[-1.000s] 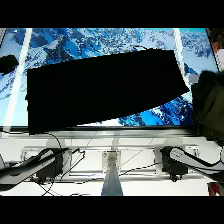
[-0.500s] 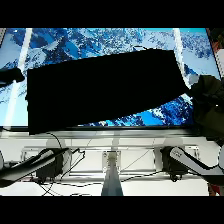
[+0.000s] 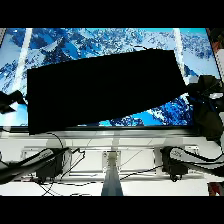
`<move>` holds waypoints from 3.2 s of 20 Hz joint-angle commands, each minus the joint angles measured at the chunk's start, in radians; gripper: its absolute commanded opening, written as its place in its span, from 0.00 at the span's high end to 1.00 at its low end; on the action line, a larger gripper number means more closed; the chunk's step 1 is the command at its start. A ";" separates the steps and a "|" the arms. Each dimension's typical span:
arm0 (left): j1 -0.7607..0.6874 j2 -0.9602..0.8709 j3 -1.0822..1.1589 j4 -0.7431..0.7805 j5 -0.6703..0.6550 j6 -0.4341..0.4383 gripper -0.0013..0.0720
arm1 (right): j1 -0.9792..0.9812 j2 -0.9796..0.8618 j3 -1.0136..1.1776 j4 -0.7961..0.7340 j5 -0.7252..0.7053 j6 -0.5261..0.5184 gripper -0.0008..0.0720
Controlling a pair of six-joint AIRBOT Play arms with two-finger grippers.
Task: Fold the clothes and pants, and hang the long-sleeved shirts on hangers.
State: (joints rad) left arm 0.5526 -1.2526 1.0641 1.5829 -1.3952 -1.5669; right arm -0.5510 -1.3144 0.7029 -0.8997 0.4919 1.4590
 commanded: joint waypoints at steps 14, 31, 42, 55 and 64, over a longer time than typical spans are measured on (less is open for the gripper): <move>0.328 0.390 -0.520 -0.194 0.134 0.010 0.19 | 0.004 -0.021 0.000 -0.022 -0.153 0.013 0.23; 0.402 0.289 -0.698 -0.302 0.513 0.017 0.91 | 0.005 -0.021 0.000 -0.090 -0.158 0.013 0.54; 0.402 0.282 -0.583 -0.314 0.459 0.166 0.96 | 0.004 0.069 0.000 -0.146 0.066 -0.110 0.96; 0.402 0.277 -0.560 -0.336 0.451 0.166 0.96 | 0.097 -0.064 0.000 0.007 -0.057 0.051 0.29; 0.403 0.278 -0.493 -0.335 0.386 0.173 0.96 | 0.097 0.027 0.080 -0.203 0.125 -0.043 0.97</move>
State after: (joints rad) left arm 0.9543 -0.9752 0.5320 1.2472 -0.9627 -1.3979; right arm -0.4564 -1.3407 0.7559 -0.9791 0.5068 1.4471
